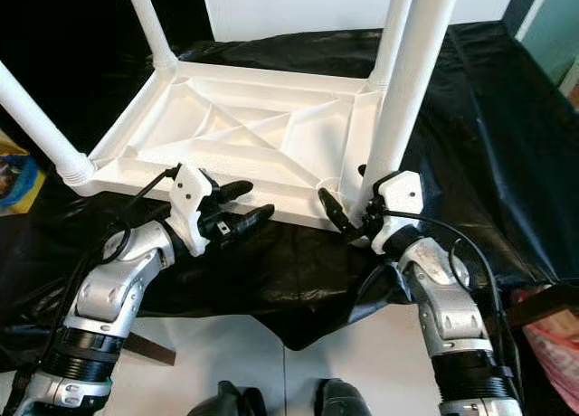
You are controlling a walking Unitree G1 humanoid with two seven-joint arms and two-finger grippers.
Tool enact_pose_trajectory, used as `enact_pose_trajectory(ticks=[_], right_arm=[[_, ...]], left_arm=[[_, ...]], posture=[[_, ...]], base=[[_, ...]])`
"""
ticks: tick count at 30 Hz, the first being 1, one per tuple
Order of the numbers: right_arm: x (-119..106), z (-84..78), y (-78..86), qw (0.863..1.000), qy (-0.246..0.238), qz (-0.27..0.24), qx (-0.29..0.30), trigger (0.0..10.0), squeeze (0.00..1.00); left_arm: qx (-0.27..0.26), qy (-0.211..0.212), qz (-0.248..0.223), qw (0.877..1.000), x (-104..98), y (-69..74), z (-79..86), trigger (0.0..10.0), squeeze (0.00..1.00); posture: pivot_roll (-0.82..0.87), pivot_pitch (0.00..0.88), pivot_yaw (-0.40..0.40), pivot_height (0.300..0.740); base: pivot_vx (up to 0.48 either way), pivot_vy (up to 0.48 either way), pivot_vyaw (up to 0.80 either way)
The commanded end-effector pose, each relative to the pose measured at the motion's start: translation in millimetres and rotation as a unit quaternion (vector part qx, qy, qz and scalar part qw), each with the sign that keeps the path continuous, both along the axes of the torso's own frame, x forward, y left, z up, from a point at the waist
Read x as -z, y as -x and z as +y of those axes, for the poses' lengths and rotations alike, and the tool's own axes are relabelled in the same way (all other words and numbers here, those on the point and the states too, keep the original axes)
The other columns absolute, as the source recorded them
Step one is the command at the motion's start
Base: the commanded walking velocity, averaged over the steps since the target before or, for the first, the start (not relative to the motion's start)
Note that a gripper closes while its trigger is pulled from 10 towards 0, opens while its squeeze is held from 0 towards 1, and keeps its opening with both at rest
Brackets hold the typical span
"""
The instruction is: Building children table
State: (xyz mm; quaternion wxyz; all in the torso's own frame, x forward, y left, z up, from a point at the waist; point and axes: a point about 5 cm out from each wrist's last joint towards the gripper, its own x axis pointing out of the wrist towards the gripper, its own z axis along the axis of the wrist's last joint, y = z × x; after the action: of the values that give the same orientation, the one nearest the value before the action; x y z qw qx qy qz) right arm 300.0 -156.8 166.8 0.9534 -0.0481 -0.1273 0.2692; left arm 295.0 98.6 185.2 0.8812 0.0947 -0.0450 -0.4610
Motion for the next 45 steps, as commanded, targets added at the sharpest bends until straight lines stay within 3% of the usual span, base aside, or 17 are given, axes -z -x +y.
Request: enact_pose_trajectory(ticks=[1, 3, 10, 16, 17, 18, 21, 22, 23, 36, 37, 38, 40, 41, 45], right_arm=[[11, 19.9, -1.5, 0.999, 0.006, 0.019, -0.034, 10.0, 0.0], [16, 35.5, -7.0, 0.999, -0.011, 0.027, -0.041, 10.0, 0.0], [20, 41.2, -13.7, 0.998, -0.016, 0.031, -0.043, 10.0, 0.0], [18, 30.3, -15.5, 0.999, -0.008, 0.022, -0.036, 10.0, 0.0], [16, 21.7, -14.5, 0.999, -0.002, 0.019, -0.033, 10.0, 0.0], [15, 15.3, -13.7, 0.999, 0.003, 0.017, -0.03, 9.1, 0.0], [12, 3.0, -12.0, 1.0, 0.015, 0.012, -0.024, 9.1, 0.0], [11, -1.7, -11.0, 1.0, 0.017, 0.008, -0.019, 0.7, 0.0], [9, -4.9, -10.3, 1.0, 0.017, 0.006, -0.015, 0.0, 0.0], [10, -10.1, -5.0, 0.999, -0.007, 0.011, 0.045, 0.0, 0.0], [12, -9.4, -3.6, 0.998, -0.014, 0.022, 0.061, 0.4, 0.0], [15, -9.1, -2.1, 0.996, -0.019, 0.03, 0.08, 8.1, 0.0], [15, -9.1, -2.1, 0.996, -0.019, 0.03, 0.08, 8.1, 0.0], [20, -6.7, 2.5, 0.991, -0.042, 0.046, 0.12, 10.0, 0.0], [25, -5.2, 6.4, 0.982, -0.067, 0.058, 0.165, 10.0, 0.0]], left_arm=[[-0.009, -0.003, 0.006, 1.0, 3, 3.1, -0.1, 10.0, 0.0], [-0.017, 0.002, 0.008, 1.0, 2, 3.9, -0.9, 10.0, 0.0], [-0.023, 0.003, 0.012, 1.0, 2, 8.0, -1.5, 10.0, 0.0], [-0.024, -0.002, 0.014, 1.0, 3, 11.7, 0.9, 10.0, 0.0], [-0.023, -0.005, 0.016, 1.0, 4, 13.2, 2.3, 10.0, 0.0], [-0.022, -0.007, 0.019, 1.0, 5, 14.2, 3.2, 10.0, 0.0], [-0.019, -0.011, 0.016, 1.0, 4, 16.4, 3.5, 10.0, 0.0], [-0.02, -0.011, 0.014, 1.0, 4, 17.0, 2.9, 10.0, 0.0], [-0.021, -0.011, 0.015, 1.0, 4, 17.4, 2.4, 10.0, 0.0], [-0.049, -0.009, 0.017, 0.999, 3, 18.7, 1.7, 10.0, 0.0], [-0.05, -0.009, 0.017, 0.999, 4, 19.2, 1.5, 10.0, 0.0], [-0.053, -0.009, 0.02, 0.998, 5, 19.5, 1.0, 10.0, 0.0], [-0.053, -0.009, 0.02, 0.998, 5, 19.5, 1.0, 10.0, 0.0], [-0.064, -0.012, 0.018, 0.998, 7, 19.5, -1.3, 10.0, 0.0], [-0.069, -0.014, 0.02, 0.997, 10, 19.8, -3.8, 10.0, 0.0]], posture=[[-0.11, 0.119, 0.004, 0.74], [-0.1, 0.116, -0.006, 0.74], [-0.09, 0.119, -0.011, 0.74], [-0.08, 0.123, -0.014, 0.74], [-0.08, 0.131, -0.019, 0.74], [-0.08, 0.131, -0.019, 0.74], [-0.09, 0.136, -0.019, 0.74], [-0.09, 0.141, -0.019, 0.74], [-0.09, 0.142, -0.02, 0.74], [-0.09, 0.149, -0.029, 0.74], [-0.09, 0.149, -0.029, 0.74], [-0.09, 0.146, -0.029, 0.74], [-0.09, 0.146, -0.029, 0.74], [-0.09, 0.137, -0.032, 0.74], [-0.09, 0.134, -0.038, 0.74]], base=[[0.0, 0.0, 0.0], [0.0, 0.0, 0.0], [0.0, 0.0, 0.0], [0.0, 0.0, 0.0], [0.0, 0.0, 0.0], [0.0, 0.0, 0.0], [0.0, 0.0, 0.0], [0.0, 0.0, 0.0], [0.0, 0.0, 0.0], [0.0, 0.0, 0.0], [0.0, 0.0, 0.0], [0.0, 0.0, 0.0], [0.0, 0.0, 0.0], [0.0, 0.0, 0.0], [0.0, 0.0, 0.0]])
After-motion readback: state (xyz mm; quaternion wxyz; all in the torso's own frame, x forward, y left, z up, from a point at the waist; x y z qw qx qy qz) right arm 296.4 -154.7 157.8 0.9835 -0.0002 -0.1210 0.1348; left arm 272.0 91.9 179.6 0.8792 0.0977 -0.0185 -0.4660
